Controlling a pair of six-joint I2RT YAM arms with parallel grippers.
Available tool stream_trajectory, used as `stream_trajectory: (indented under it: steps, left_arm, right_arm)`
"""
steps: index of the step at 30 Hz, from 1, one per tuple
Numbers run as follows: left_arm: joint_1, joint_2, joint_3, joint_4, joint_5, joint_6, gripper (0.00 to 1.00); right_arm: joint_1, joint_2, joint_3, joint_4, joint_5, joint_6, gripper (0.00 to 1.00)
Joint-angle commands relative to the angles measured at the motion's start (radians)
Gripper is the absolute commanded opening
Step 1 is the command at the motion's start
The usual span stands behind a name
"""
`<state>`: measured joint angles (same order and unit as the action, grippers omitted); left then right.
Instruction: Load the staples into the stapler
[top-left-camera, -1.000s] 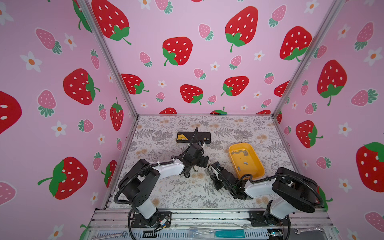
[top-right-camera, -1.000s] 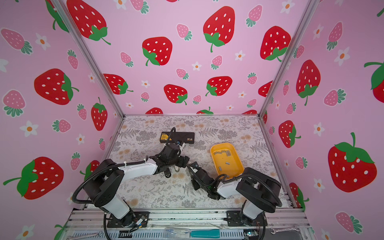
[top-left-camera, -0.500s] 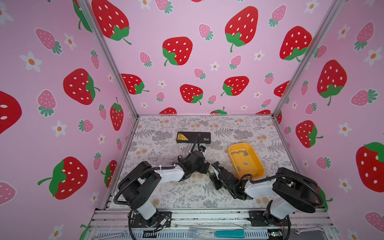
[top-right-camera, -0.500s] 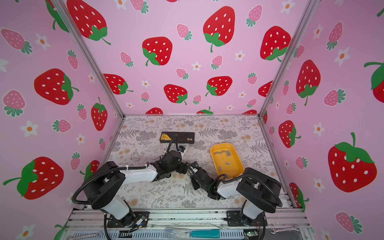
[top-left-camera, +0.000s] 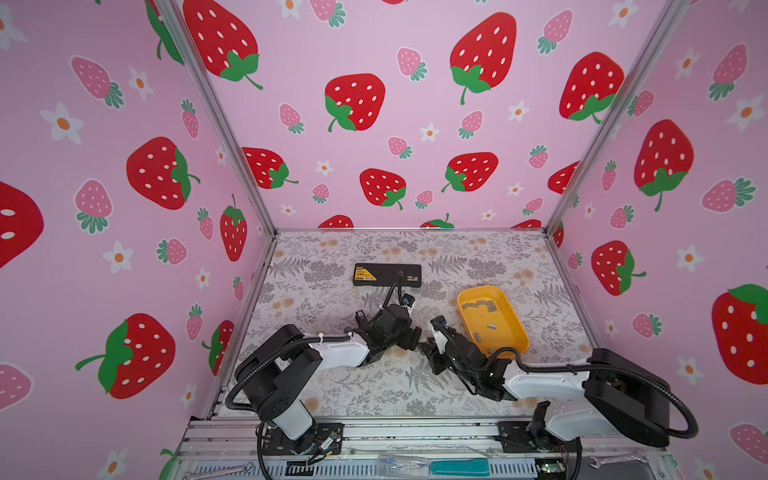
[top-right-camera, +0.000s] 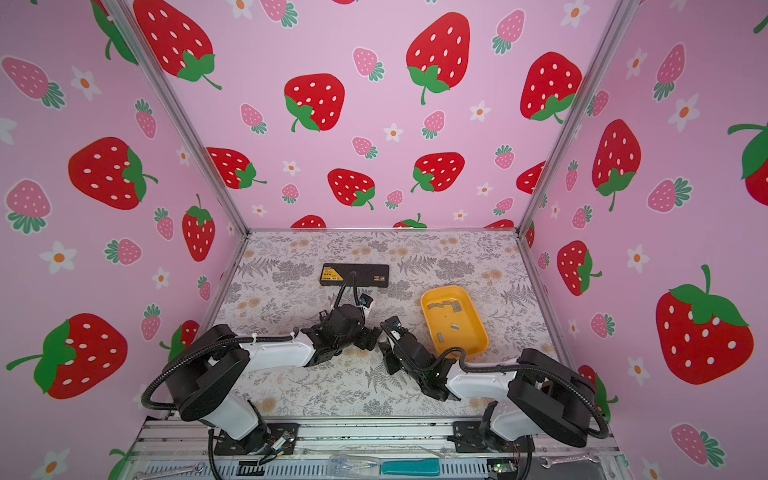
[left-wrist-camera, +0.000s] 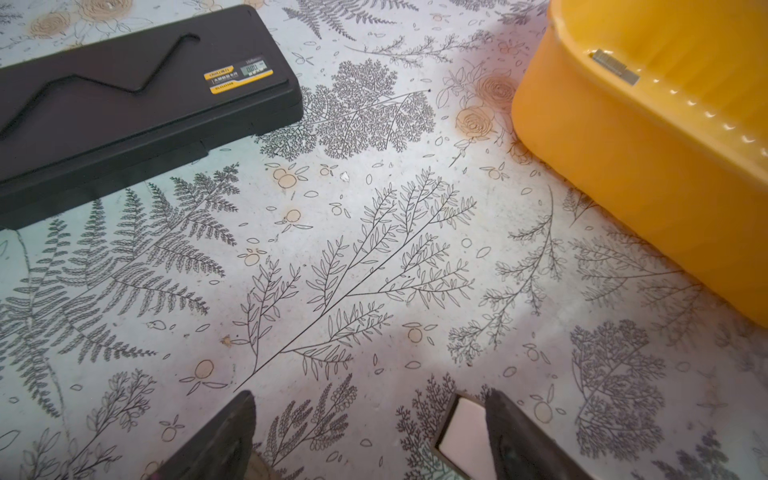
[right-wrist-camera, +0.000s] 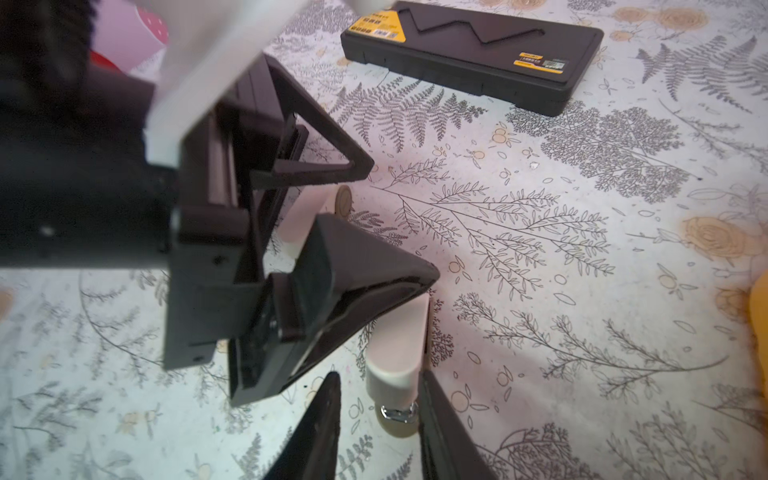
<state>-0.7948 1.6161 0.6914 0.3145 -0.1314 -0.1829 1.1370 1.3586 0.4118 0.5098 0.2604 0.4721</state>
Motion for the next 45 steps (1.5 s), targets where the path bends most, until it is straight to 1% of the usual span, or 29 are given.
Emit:
stream_trajectory:
  steps: [1,8,19,26,31,45]
  left_arm:
    - [-0.006,-0.027,-0.014,0.027,-0.02,0.011,0.88]
    - [-0.012,-0.04,-0.033,0.039,-0.029,0.018,0.88]
    - [-0.014,-0.065,-0.066,0.053,-0.059,0.018,0.88]
    - [-0.014,-0.065,-0.069,0.055,-0.052,0.019,0.88]
    - [-0.014,-0.064,-0.072,0.061,-0.048,0.021,0.88]
    - [-0.018,-0.064,-0.094,0.095,-0.024,0.029,0.88]
  right_arm:
    - [0.005,-0.025,-0.003,-0.044,0.012,0.0,0.28]
    - [0.004,0.001,0.04,-0.063,0.015,0.002,0.23]
    - [0.005,-0.001,0.071,-0.067,0.012,-0.01,0.23]
    - [0.001,0.065,0.105,-0.065,0.026,-0.013,0.22]
    - [-0.002,0.118,0.122,-0.065,0.029,-0.022,0.2]
    - [0.0,0.151,0.04,-0.008,0.011,-0.002,0.21]
